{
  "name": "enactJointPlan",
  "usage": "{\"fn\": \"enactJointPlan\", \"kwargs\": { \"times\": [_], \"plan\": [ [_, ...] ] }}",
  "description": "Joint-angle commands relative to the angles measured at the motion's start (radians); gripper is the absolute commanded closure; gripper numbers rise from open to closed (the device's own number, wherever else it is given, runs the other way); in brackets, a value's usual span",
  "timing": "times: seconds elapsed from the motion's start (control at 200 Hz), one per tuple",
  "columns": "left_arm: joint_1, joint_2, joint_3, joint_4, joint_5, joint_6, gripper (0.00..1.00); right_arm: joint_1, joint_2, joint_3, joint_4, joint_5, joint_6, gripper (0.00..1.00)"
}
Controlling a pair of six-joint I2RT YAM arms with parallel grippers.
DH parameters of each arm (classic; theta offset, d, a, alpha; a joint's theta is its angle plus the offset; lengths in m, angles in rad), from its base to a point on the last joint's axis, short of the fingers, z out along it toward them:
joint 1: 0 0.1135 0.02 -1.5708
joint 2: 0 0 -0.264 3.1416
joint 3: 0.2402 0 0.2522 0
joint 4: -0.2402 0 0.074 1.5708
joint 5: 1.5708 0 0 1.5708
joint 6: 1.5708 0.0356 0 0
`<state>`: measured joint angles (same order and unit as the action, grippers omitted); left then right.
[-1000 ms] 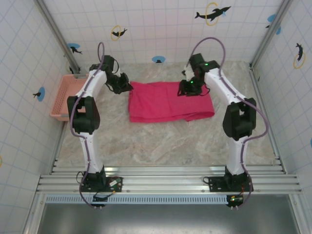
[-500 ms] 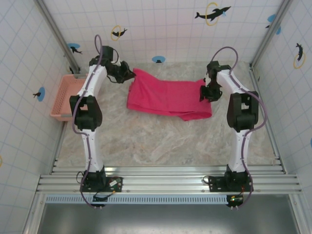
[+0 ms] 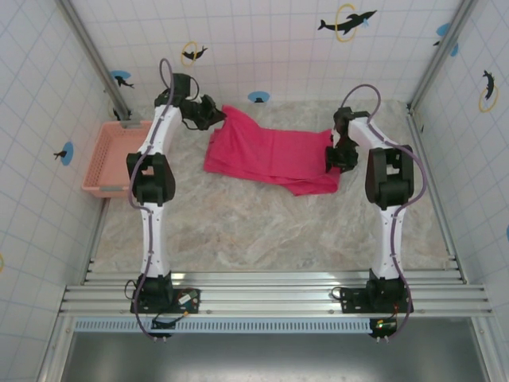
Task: Roll up the long pants
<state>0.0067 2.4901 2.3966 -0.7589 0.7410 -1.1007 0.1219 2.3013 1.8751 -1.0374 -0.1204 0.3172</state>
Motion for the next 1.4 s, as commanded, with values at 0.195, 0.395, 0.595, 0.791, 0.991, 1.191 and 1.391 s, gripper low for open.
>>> {"fn": "enactJointPlan", "kwargs": {
  "times": [0.195,0.395,0.595,0.791,0.991,1.191,1.391],
  "plan": [
    [0.029,0.118,0.032,0.013,-0.062,0.004,0.62,0.02,-0.061,-0.053,-0.024,0.02,-0.003,0.49],
    [0.047,0.119,0.02,0.012,-0.058,0.014,0.03,0.043,-0.187,-0.076,-0.056,0.009,0.007,0.49],
    [0.05,0.035,-0.032,-0.009,-0.08,0.037,0.03,0.086,-0.206,-0.081,-0.073,-0.016,0.05,0.52],
    [0.031,-0.01,-0.032,-0.027,-0.08,0.025,0.03,0.109,-0.203,-0.191,-0.022,-0.016,0.085,0.54],
    [-0.011,-0.04,-0.035,-0.015,-0.068,-0.001,0.03,0.119,-0.212,-0.296,0.003,0.009,0.098,0.56],
    [-0.068,-0.003,-0.034,0.025,-0.024,-0.055,0.03,0.148,-0.17,-0.366,0.034,0.022,0.115,0.57],
    [-0.095,0.048,-0.039,0.069,0.003,-0.111,0.03,0.152,-0.166,-0.343,0.021,0.04,0.112,0.57]
  ]
}}
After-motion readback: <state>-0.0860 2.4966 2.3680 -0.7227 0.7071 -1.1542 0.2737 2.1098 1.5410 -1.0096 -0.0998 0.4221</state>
